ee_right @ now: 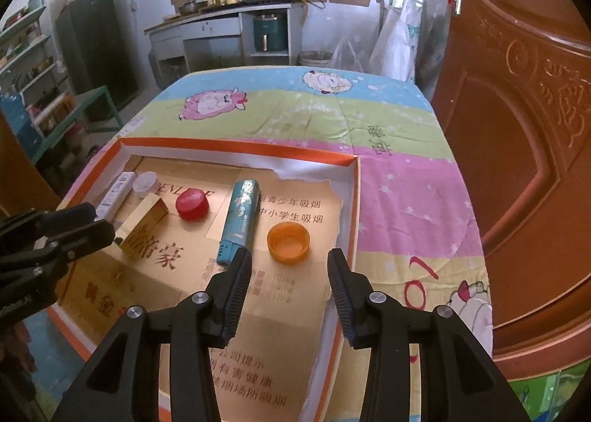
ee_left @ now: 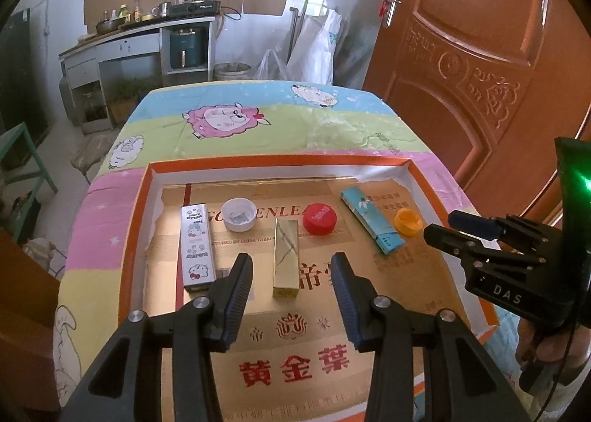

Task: Organize rigid objects

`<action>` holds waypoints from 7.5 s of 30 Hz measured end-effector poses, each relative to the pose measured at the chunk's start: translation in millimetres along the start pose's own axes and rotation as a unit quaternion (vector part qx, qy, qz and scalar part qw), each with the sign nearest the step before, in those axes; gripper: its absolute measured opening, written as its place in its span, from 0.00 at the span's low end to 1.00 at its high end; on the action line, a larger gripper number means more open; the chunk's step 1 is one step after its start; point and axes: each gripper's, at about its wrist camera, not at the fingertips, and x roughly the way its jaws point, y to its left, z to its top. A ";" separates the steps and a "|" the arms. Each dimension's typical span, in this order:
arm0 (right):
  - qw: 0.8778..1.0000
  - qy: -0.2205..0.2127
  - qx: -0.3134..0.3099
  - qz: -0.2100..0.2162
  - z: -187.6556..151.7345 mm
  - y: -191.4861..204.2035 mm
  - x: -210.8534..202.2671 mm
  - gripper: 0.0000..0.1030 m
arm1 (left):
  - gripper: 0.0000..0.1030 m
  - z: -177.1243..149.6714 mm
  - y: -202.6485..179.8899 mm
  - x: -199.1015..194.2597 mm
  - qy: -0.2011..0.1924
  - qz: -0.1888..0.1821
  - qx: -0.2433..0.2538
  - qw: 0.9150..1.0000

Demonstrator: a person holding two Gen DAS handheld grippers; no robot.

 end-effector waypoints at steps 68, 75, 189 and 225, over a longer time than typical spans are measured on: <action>0.999 -0.033 -0.016 0.027 -127.7 79.5 -156.4 0.43 | 0.43 -138.0 -28.6 -140.5 -0.056 -0.010 0.008 0.998; 0.999 -0.004 -0.012 0.037 -148.7 83.1 -138.1 0.43 | 0.43 -159.0 -34.9 -111.2 -0.027 -0.002 0.029 0.999; 0.999 -0.020 -0.009 0.023 -38.6 16.3 -27.8 0.29 | 0.30 -9.8 -49.4 21.8 0.013 -0.024 0.051 0.998; 0.999 0.011 -0.015 0.028 -34.5 16.1 11.9 0.29 | 0.30 -3.5 -45.3 55.8 0.035 -0.021 0.055 0.998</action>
